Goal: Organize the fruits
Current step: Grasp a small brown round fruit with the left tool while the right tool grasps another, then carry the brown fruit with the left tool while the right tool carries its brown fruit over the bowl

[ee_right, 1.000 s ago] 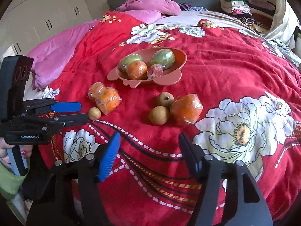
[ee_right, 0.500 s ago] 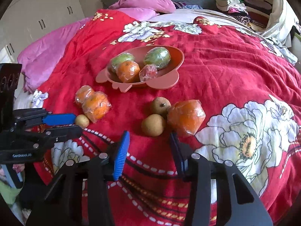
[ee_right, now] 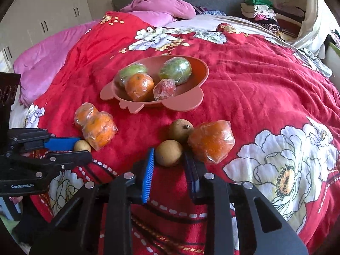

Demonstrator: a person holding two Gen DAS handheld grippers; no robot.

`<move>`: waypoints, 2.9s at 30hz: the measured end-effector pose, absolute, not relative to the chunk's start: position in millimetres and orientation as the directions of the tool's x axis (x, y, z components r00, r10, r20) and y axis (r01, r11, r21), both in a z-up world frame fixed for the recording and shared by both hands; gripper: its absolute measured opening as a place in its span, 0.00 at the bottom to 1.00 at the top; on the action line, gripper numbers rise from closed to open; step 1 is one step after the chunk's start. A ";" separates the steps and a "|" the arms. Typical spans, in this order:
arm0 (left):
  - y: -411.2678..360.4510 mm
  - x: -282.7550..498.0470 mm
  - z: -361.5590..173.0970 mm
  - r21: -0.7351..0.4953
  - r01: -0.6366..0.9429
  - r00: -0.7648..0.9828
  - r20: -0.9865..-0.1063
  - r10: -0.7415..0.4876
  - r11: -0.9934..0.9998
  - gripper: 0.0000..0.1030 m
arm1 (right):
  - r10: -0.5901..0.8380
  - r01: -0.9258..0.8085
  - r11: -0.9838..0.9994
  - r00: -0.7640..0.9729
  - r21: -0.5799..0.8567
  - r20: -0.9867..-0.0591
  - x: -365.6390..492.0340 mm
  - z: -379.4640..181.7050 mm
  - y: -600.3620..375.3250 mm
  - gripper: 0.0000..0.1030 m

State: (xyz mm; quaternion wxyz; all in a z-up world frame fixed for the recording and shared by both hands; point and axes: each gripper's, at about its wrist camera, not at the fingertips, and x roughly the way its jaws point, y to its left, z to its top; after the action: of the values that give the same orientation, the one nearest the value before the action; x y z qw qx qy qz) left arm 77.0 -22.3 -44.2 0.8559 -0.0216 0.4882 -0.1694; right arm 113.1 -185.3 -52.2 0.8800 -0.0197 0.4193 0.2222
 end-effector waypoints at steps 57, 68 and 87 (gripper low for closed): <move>-18.3 157.0 -13.4 -0.202 0.221 0.539 -0.790 -0.292 0.954 0.15 | 0.431 -0.459 0.875 0.600 0.151 -0.674 160.2 -9.0 -191.5 0.25; -18.6 168.6 -19.0 -0.195 0.218 0.534 -0.796 -0.284 0.956 0.15 | 0.414 -0.452 0.882 0.600 0.138 -0.684 177.7 -12.4 -190.7 0.25; -17.8 185.1 -26.5 -0.168 0.205 0.545 -0.799 -0.255 0.964 0.15 | 0.392 -0.456 0.882 0.575 0.115 -0.718 207.1 -23.4 -174.1 0.25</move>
State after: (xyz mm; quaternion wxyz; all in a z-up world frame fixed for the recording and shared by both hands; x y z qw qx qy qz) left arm 185.1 -17.8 -26.5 0.8784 -0.0272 0.4587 -0.1309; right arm 207.1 -174.1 -23.4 0.8866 -0.0411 0.3938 0.2391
